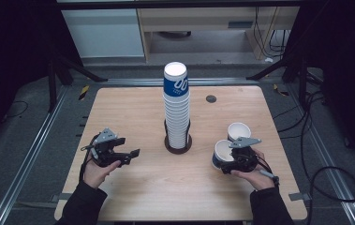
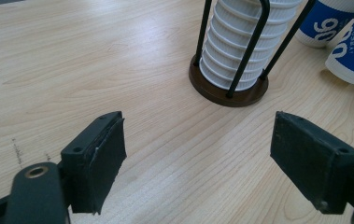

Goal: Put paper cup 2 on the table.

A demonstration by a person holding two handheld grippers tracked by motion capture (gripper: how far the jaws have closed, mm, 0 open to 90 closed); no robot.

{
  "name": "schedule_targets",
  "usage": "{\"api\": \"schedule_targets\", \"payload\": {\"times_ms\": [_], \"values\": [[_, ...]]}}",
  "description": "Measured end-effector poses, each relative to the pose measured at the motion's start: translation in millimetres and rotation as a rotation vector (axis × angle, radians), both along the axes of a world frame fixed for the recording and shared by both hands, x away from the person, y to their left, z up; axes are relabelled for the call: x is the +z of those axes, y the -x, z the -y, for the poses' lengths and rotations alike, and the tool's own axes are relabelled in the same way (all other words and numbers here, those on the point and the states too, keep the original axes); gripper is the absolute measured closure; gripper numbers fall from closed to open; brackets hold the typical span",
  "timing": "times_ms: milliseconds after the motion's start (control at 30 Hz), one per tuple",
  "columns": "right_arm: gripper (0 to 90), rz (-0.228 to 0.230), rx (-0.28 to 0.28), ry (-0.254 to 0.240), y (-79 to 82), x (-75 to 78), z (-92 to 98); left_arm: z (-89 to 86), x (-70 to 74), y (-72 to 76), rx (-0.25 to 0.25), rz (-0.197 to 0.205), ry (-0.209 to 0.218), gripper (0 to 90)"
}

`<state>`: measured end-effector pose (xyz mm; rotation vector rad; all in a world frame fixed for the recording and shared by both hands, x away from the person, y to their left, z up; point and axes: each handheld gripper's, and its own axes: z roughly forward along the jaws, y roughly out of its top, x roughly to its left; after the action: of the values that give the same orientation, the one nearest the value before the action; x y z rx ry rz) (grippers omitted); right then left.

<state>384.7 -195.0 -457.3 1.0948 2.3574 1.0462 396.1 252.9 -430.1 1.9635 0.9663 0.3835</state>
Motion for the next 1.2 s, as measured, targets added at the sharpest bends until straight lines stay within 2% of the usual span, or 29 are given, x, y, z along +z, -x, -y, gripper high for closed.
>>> {"api": "schedule_targets", "payload": {"times_ms": [233,433,667,767,900,1033,1200], "values": [[19.6,-0.002,-0.031,0.019,-2.5,-2.9,4.0,-1.0,-0.6,-0.5,0.002,-0.002,0.000,17.4],[19.0,-0.016,-0.027,0.044,-3.8,-7.7,2.4,-1.1,-1.1,-0.7,0.000,-0.004,-0.005,17.3],[18.1,0.000,-0.015,0.057,-3.4,-9.6,0.8,-0.8,-1.8,-1.1,-0.004,-0.007,-0.010,17.1],[13.8,0.007,-0.016,0.076,-3.9,-12.6,-1.4,-0.7,-1.8,-1.0,-0.005,-0.007,-0.010,16.9],[9.4,0.014,-0.016,0.071,-3.1,-12.3,-1.6,-1.0,-0.6,-0.4,-0.007,-0.005,-0.009,16.6],[6.9,0.034,-0.037,0.046,0.1,-9.7,3.0,-2.8,0.5,-0.1,-0.003,-0.004,-0.004,16.2],[5.1,0.037,-0.056,0.007,7.9,-8.1,10.4,-5.2,0.4,-0.7,0.003,-0.003,-0.003,15.8]]}}
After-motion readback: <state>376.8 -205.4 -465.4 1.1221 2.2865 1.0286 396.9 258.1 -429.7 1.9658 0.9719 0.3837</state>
